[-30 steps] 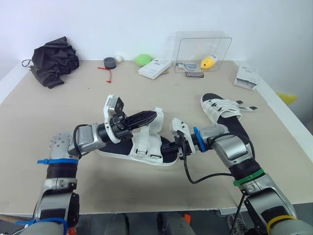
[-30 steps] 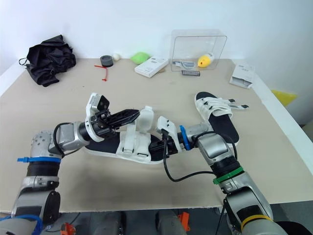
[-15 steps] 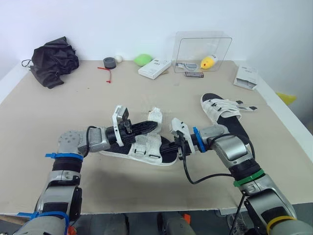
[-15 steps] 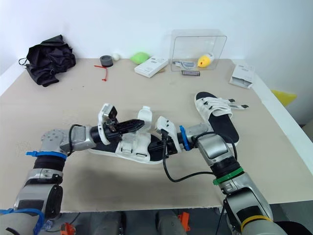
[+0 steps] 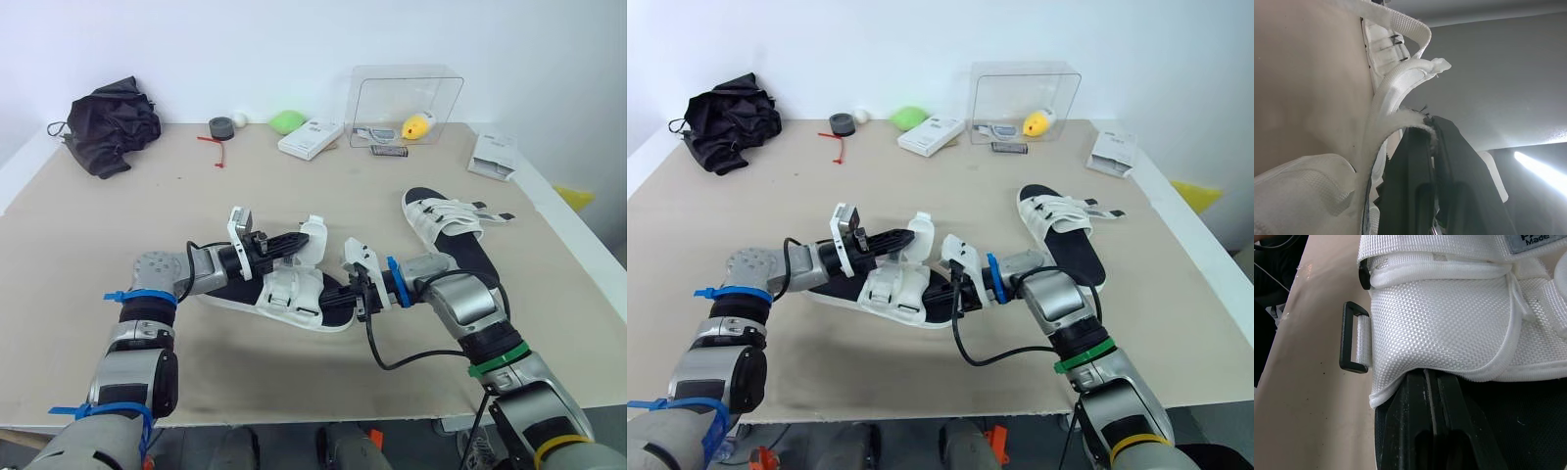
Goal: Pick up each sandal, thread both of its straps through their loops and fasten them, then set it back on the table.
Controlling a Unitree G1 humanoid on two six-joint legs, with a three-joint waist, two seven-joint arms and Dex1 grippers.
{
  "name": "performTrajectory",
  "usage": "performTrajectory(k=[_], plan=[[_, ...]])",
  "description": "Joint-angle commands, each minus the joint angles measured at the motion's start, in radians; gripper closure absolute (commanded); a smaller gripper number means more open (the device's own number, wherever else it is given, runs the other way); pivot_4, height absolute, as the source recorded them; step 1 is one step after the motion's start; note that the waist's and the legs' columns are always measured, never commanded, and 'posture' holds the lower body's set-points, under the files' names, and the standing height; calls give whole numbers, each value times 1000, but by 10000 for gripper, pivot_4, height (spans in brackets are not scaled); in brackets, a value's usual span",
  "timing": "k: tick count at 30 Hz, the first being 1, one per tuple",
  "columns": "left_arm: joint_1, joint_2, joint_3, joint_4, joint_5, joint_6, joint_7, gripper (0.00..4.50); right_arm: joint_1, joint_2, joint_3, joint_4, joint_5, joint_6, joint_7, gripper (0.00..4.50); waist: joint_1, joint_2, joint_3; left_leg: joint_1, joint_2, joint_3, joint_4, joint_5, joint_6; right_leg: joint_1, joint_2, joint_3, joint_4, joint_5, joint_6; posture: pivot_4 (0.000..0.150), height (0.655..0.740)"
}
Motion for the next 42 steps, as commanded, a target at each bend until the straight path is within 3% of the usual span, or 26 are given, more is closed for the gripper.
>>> performTrajectory(k=[1, 8, 10, 16, 29, 42], plan=[[13, 4, 33, 56, 108, -44, 12, 36147, 14, -5, 13, -12, 2, 10, 7, 45000, -1, 0, 0, 0, 0, 0, 0, 0, 0, 0, 0, 0, 0, 0, 0, 1500, 7400], [-12, -29, 99, 65, 178, -56, 16, 5051, 14, -6, 17, -12, 4, 9, 8, 45000, -3, 0, 0, -2, 0, 0, -1, 0, -1, -2, 0, 0, 0, -1, 1, 1500, 7400], [-29, -31, 132, 80, 184, -62, 18, 486, 14, -6, 17, -12, 4, 9, 8, 45000, -2, 0, 0, -1, 0, 0, -1, 0, -1, -1, 0, 0, 0, -1, 1, 1500, 7400], [-111, -21, 212, 154, 224, -101, 52, 486, 10, -4, 19, -5, 2, 5, 9, 45000, -2, 0, 0, -1, -1, 0, -1, 0, -1, -1, 0, 0, 0, 0, 1, 1500, 7400], [-337, -64, 183, 261, 397, -27, 41, 486, 11, 13, 25, 1, -1, -1, 3, 45000, -4, -5, 3, -3, 0, 0, -3, 0, -2, -4, 0, 0, -2, 0, 1, 1500, 7400], [-433, -124, 223, 432, 517, -175, 23, 486, 15, 25, 12, -3, 2, 5, -11, 45000, -19, -6, 4, -3, 0, 0, -10, 1, -3, -5, 0, 1, -4, -1, 1, 1500, 7400]])
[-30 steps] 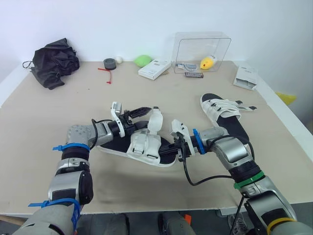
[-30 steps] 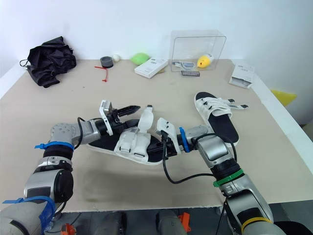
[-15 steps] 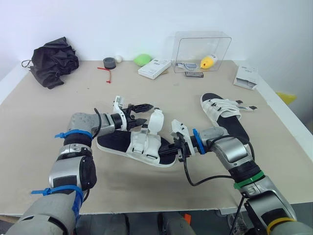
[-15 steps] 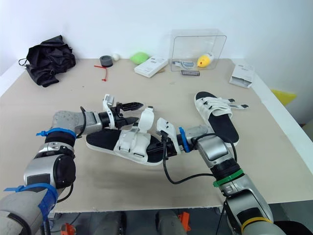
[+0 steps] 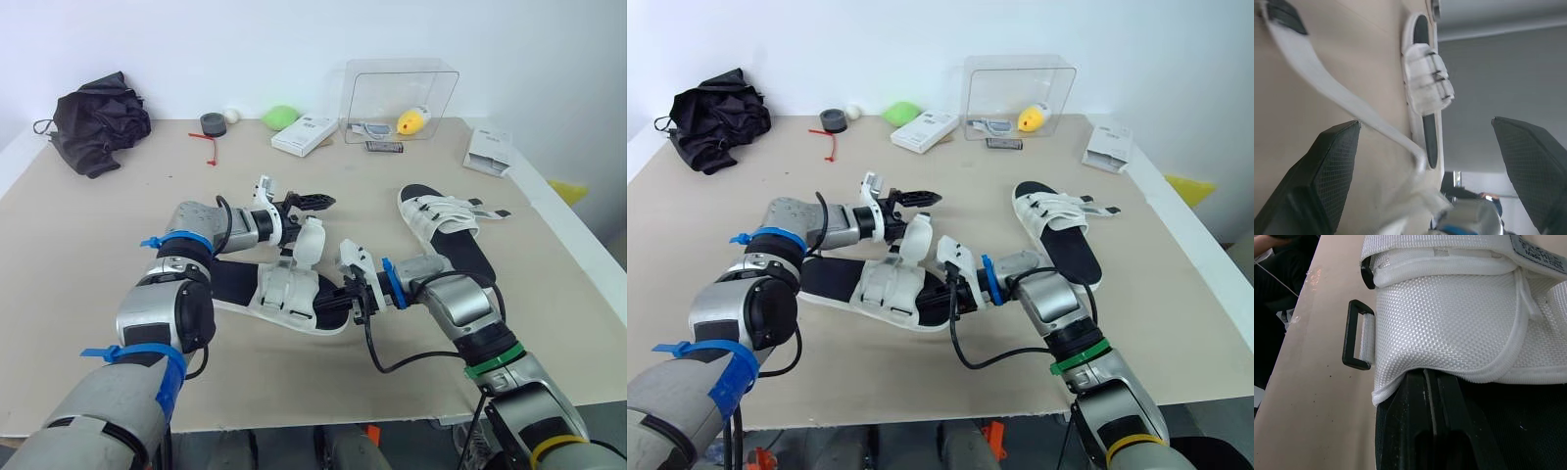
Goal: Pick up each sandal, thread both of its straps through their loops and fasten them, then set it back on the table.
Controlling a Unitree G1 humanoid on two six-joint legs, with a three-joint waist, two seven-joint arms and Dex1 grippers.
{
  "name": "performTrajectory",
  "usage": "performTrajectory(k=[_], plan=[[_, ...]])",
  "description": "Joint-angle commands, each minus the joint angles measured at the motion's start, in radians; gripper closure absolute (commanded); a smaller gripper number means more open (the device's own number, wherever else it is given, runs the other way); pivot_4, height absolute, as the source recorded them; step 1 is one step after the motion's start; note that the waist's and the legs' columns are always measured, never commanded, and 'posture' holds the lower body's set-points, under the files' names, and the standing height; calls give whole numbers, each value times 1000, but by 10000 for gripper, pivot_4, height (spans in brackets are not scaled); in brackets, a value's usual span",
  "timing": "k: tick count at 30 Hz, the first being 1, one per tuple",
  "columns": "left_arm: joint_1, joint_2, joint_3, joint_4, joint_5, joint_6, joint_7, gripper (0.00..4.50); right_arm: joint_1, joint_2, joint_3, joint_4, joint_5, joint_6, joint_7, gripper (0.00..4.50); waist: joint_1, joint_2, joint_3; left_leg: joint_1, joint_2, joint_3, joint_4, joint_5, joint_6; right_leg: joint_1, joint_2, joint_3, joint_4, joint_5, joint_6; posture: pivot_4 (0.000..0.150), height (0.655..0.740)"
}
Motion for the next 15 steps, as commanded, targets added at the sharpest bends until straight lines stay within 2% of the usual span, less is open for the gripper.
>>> performTrajectory(k=[1, 2, 5, 12, 15], plan=[[-33, -5, 16, 11, 30, -31, -20, 486, 13, 2, 7, 6, -7, 13, -20, 45000, -3, 0, 0, 0, 0, 0, 0, 0, 0, 0, 0, 0, 0, 0, 0, 1500, 7400], [-33, -6, 19, 14, 37, -41, -21, 486, 15, 1, 6, 5, -7, 13, -20, 45000, -4, 0, 0, 0, 0, 0, 0, 0, 0, 0, 0, 0, 0, 0, 0, 1500, 7400], [-33, -12, 27, 19, 55, -72, -28, 9049, 20, 1, 6, 2, -6, 13, -22, 45000, -5, 0, 0, 0, 0, 0, 0, 0, -1, 0, 0, 0, 0, 0, 0, 1500, 7400], [-46, -14, 76, 13, 36, -85, -51, 43465, 15, 13, 8, 8, -6, 13, -25, 45000, -7, 0, 0, 0, 0, 0, 0, 0, -1, 0, 0, 0, -1, 0, 0, 1500, 7400], [-52, -4, 108, -9, 15, -43, -82, 44595, 13, 16, 8, 11, -6, 11, -23, 45000, -8, 0, 0, 0, 0, 0, -1, 0, -1, 0, 0, 0, -1, 0, 0, 1500, 7400]])
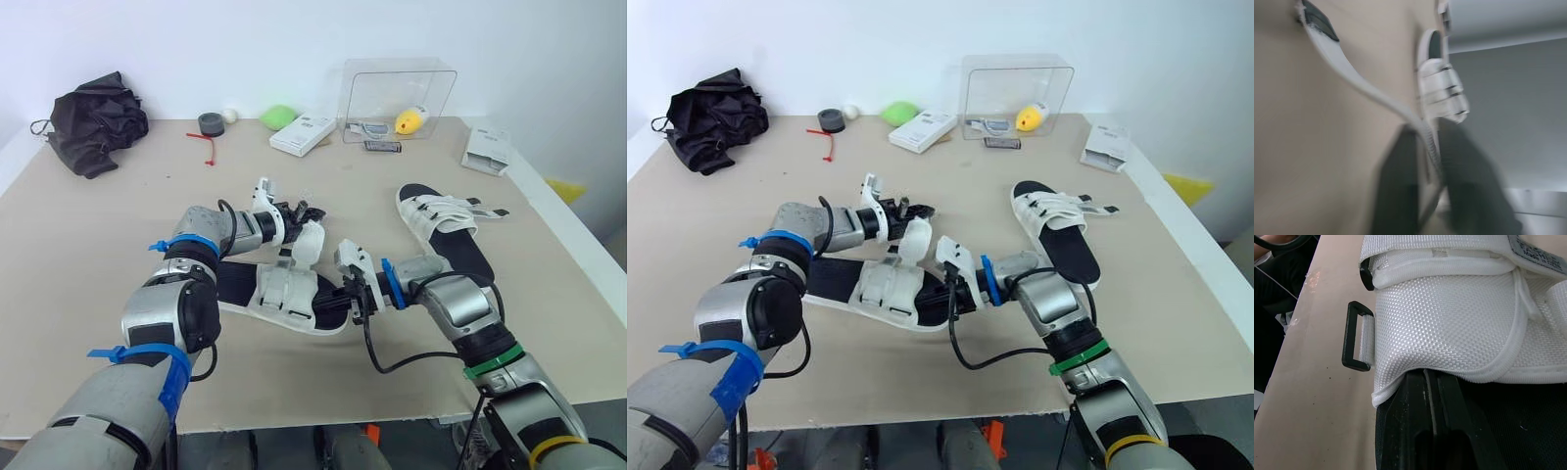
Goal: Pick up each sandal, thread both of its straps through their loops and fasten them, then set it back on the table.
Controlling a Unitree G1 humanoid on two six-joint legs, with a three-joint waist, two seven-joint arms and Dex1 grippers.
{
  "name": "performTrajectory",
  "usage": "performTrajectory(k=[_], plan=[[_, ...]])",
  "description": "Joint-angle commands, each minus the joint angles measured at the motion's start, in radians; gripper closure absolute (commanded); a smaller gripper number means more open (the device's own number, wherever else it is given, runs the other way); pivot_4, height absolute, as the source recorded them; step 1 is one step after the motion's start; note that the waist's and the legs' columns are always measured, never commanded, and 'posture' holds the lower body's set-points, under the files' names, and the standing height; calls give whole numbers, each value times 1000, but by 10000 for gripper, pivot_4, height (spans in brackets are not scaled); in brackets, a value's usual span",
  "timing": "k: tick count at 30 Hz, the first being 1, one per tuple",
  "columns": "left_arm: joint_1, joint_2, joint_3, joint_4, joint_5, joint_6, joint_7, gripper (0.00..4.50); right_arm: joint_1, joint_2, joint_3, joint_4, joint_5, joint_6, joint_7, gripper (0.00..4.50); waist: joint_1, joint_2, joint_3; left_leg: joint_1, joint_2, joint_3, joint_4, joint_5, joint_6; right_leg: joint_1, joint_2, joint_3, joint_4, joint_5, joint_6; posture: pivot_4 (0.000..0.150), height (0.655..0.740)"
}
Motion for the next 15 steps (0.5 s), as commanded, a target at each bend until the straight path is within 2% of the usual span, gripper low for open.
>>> performTrajectory(k=[1, 5, 7, 9, 12, 15], plan=[[-46, 11, 48, -43, -47, 44, -51, 44595, 10, 7, 11, 15, -8, 9, -17, 45000, -1, 0, 0, 0, 0, 0, 0, 0, 0, 0, 0, 0, 0, 0, 0, 1500, 7400], [-36, 22, 52, -116, -70, 111, -117, 44595, 6, 9, 12, 20, -9, 7, -15, 45000, -2, 0, 0, 0, 0, 0, 0, 0, 0, 0, 0, 0, 0, 0, 0, 1500, 7400], [-6, 21, 21, -214, -76, 150, -172, 44595, 6, 9, 12, 22, -10, 5, -13, 45000, -2, 0, 1, 0, 0, 0, 0, 1, -1, 0, 0, 0, 0, 0, 0, 1500, 7400], [53, 16, -24, -371, -88, 177, -231, 44595, 4, 9, 12, 24, -10, 4, -12, 45000, -3, 0, 2, 0, 0, 0, -1, 1, -2, 0, 0, 0, 0, 0, 0, 1500, 7400], [215, 20, -115, -710, -127, 210, -302, 44595, 6, 9, 14, 24, -10, 3, -10, 45000, -5, 0, 2, 0, 1, 0, -2, 1, -6, 0, 0, 0, 0, 0, 0, 1500, 7400], [380, 52, -228, -987, -124, 156, -393, 44595, 7, 6, 14, 24, -9, 1, -5, 45000, -4, 1, 2, 0, 2, 0, -3, 0, -13, -1, 0, 1, 1, 0, 0, 1500, 7400]])
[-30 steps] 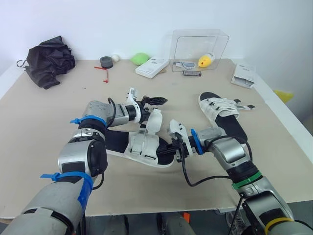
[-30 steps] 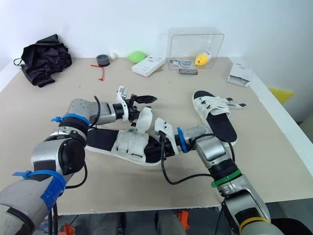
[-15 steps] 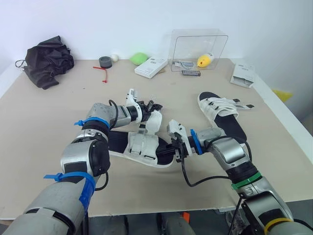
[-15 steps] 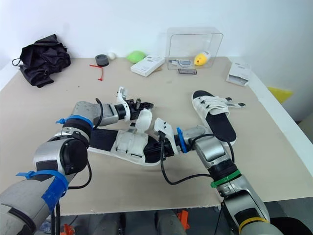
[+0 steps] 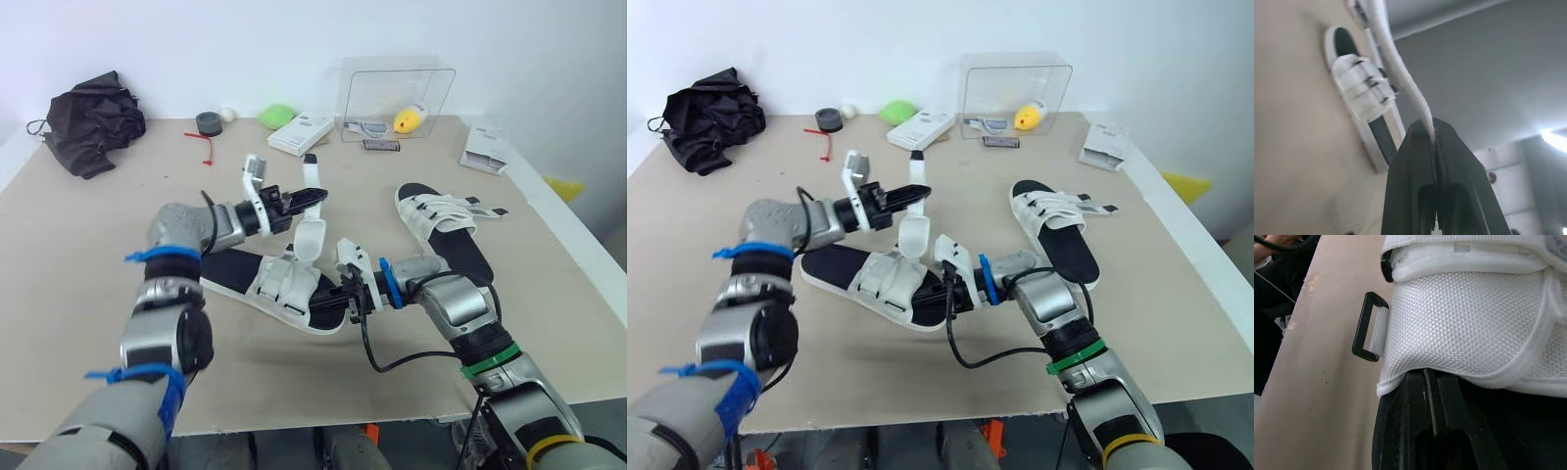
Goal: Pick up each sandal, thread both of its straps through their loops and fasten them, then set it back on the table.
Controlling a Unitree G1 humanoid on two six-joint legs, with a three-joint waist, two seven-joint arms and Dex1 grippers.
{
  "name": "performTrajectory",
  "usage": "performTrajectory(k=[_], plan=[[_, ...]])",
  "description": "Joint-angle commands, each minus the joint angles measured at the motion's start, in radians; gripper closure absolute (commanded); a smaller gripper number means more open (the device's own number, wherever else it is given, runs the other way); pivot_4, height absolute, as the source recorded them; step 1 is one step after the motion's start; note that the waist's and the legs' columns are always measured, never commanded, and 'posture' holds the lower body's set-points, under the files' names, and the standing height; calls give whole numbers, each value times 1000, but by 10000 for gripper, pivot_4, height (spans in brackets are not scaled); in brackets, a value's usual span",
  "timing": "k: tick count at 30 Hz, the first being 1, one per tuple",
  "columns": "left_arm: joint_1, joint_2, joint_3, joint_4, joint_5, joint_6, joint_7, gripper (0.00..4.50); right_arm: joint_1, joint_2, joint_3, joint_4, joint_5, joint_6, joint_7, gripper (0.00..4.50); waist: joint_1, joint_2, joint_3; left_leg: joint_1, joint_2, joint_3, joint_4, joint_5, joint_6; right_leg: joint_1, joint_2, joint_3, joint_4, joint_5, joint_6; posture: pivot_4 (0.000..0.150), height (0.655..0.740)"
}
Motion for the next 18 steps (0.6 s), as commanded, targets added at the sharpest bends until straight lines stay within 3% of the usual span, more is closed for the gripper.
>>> performTrajectory(k=[1, 4, 8, 14, 18], plan=[[121, 52, -119, -321, -10, -104, -132, 44595, 13, -6, 16, 16, -10, 7, -5, 45000, 1, 0, 0, 0, 0, -1, 0, 0, -2, 0, 0, -1, 0, 0, 0, 1500, 7400], [266, 129, -256, -487, 96, -324, -274, 44595, 15, -10, 19, 16, -9, 7, 3, 45000, 3, 0, 0, 1, 0, 0, 0, 0, -3, 1, 0, 0, 0, 0, 0, 1500, 7400], [388, 205, -378, -572, 261, -676, -422, 44595, 12, -9, 26, 21, -11, 4, 11, 45000, 6, 0, 0, 1, 0, 1, 1, 0, -3, 2, 0, 1, -1, 0, -1, 1500, 7400], [463, 265, -456, -518, 435, -1164, -594, 44595, 1, -4, 32, 34, -14, -4, 20, 45000, 7, 0, 0, 1, 0, 2, 2, 0, -1, 1, 0, 1, -2, -1, -1, 1500, 7400], [462, 270, -439, -463, 431, -1330, -650, 44595, -2, -4, 36, 41, -17, -11, 28, 45000, 7, 0, 0, 0, 1, 2, 2, -2, 3, 1, 1, 1, -2, -2, -2, 1500, 7400]])
